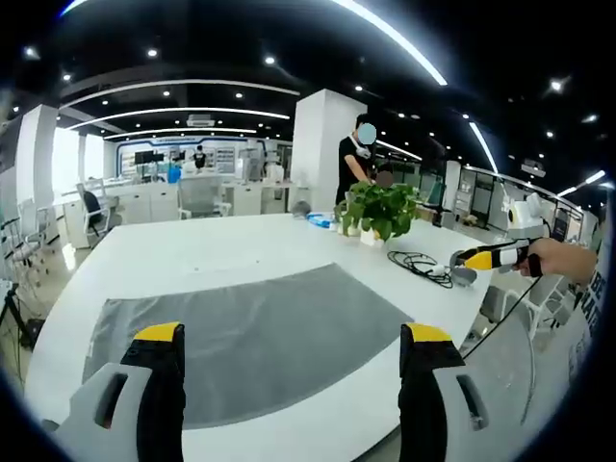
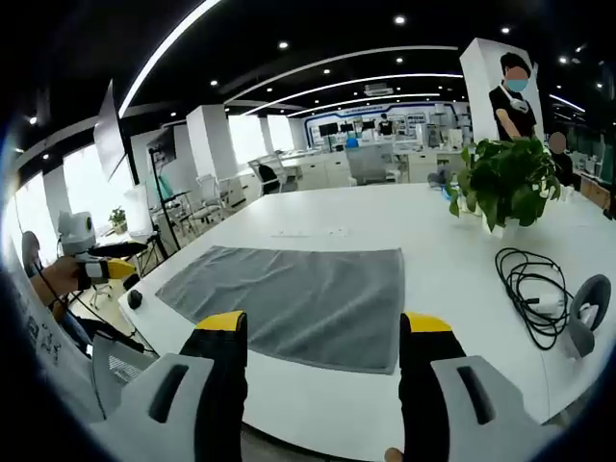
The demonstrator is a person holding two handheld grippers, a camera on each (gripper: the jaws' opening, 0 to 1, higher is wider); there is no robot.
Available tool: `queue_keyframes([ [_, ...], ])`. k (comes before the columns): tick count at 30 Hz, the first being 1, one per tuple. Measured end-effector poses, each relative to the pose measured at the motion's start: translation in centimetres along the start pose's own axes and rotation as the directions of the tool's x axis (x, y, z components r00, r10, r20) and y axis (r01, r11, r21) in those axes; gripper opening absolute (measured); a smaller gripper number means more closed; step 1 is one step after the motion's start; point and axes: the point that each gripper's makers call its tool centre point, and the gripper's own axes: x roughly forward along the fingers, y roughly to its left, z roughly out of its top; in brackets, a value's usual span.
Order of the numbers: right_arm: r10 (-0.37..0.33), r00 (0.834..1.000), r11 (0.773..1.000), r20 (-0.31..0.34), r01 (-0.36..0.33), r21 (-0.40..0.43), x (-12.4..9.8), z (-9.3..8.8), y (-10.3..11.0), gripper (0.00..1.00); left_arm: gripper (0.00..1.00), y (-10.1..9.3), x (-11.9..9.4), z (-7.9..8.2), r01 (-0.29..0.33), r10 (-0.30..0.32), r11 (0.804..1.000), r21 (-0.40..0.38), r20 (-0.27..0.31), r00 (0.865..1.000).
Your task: Fold the towel on the table until its edges align and the towel forms a compact rectangular stack.
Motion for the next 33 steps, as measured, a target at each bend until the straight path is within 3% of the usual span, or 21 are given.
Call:
queue_keyframes([
  [33,0.010,1.000,1.000,-0.005,-0.010,-0.001,0.61,0.09,0.08,0.63,0.94,-0.59,0.58,-0.16,0.028,-0.028,1.000,0.002,-0.017,0.999],
])
